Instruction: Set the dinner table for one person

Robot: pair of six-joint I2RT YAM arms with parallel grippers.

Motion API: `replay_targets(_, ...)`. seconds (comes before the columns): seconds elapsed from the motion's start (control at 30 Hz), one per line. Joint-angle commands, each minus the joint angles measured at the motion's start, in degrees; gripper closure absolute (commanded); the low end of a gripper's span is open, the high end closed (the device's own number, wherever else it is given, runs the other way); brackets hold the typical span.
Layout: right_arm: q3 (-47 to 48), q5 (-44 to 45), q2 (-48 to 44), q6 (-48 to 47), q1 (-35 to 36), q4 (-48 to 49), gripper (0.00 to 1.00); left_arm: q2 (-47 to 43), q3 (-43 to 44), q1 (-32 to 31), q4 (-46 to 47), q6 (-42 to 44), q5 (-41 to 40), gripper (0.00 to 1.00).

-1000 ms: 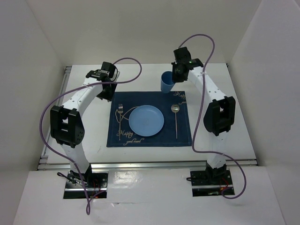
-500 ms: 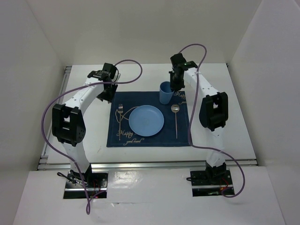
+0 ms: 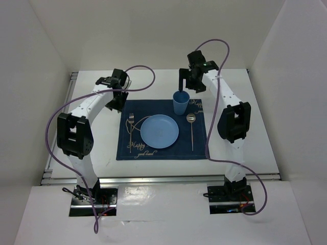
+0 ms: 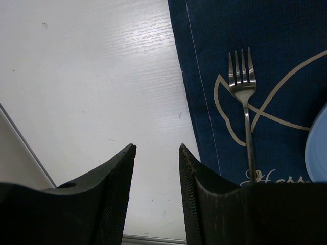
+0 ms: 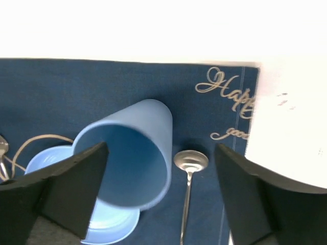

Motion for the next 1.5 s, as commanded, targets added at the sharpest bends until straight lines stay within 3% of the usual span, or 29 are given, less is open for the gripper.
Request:
replay_targets(0.0, 2.95, 2.35, -7.44, 0.92, -1.43, 0.43, 0.07, -0.46, 0.75, 0.66, -0.41, -0.42, -0.75, 0.53)
replay_targets(0.03, 1.99, 2.35, -11.54, 1.97, -2.48, 2.01, 0.00, -0.98, 0.75, 0.66, -0.41, -0.42, -0.75, 0.53)
replay_targets(0.13, -5.64, -4.56, -21.14, 3.22, -9.15, 6.48, 0.00, -1.51, 1.27, 1.72, -0.41, -0.42, -0.75, 0.53)
replay_targets(0.17, -11.23, -10.77, -23.25, 3.22, -13.61, 7.46, 0.00, -2.03, 1.27, 2.41, -0.41, -0.42, -0.75, 0.53)
replay_targets(0.27, -20.83, -17.14, -28.36, 0.23, -21.79, 6.43, 0.00, -2.04, 1.27, 4.17, 0.11, -0.42, -0.75, 0.53)
replay_targets(0.37, -27.62, -18.21, -30.56, -1.44, -27.51, 3.00, 0.00, -1.34, 1.27, 6.37, -1.72, 0.72, 1.61, 0.53)
replay_targets(0.47, -36.76, -13.75, -33.20, 0.39, -30.78, 3.77, 0.00, 0.42, 1.27, 9.01, -4.19, 1.95, 5.66, 0.53)
replay_targets(0.53, -42.63, -3.26, -35.13, 2.76, -31.40, 5.01, 0.00, 1.65, 1.27, 10.59, -5.42, 2.48, 5.66, 0.53)
replay_targets(0.63, -46.87, 5.75, -39.00, 7.34, -31.40, 6.07, 0.00, 3.15, 1.27, 15.42, -6.04, 1.00, 4.35, 0.53)
replay_targets(0.77, -49.60, 11.30, -44.80, 11.91, -31.40, 7.20, 0.00, 2.63, 2.50, 25.42, -5.25, -4.88, -2.65, 0.53)
replay_targets(0.9, -52.15, 9.57, -52.17, 11.40, -31.40, 11.41, 0.00, -3.08, 1.28, 30.44, -0.86, -8.14, -6.20, 0.53)
replay_targets(1.07, -54.01, 9.56, -54.83, 11.39, -31.40, 11.61, 0.00, -10.38, -3.55, 30.99, 4.85, -6.31, -4.36, 0.53)
replay_targets(1.47, -52.95, 10.09, -54.30, 11.39, -31.40, 9.58, 0.00, -9.86, -4.26, 30.99, 3.10, -6.31, -2.25, 0.53)
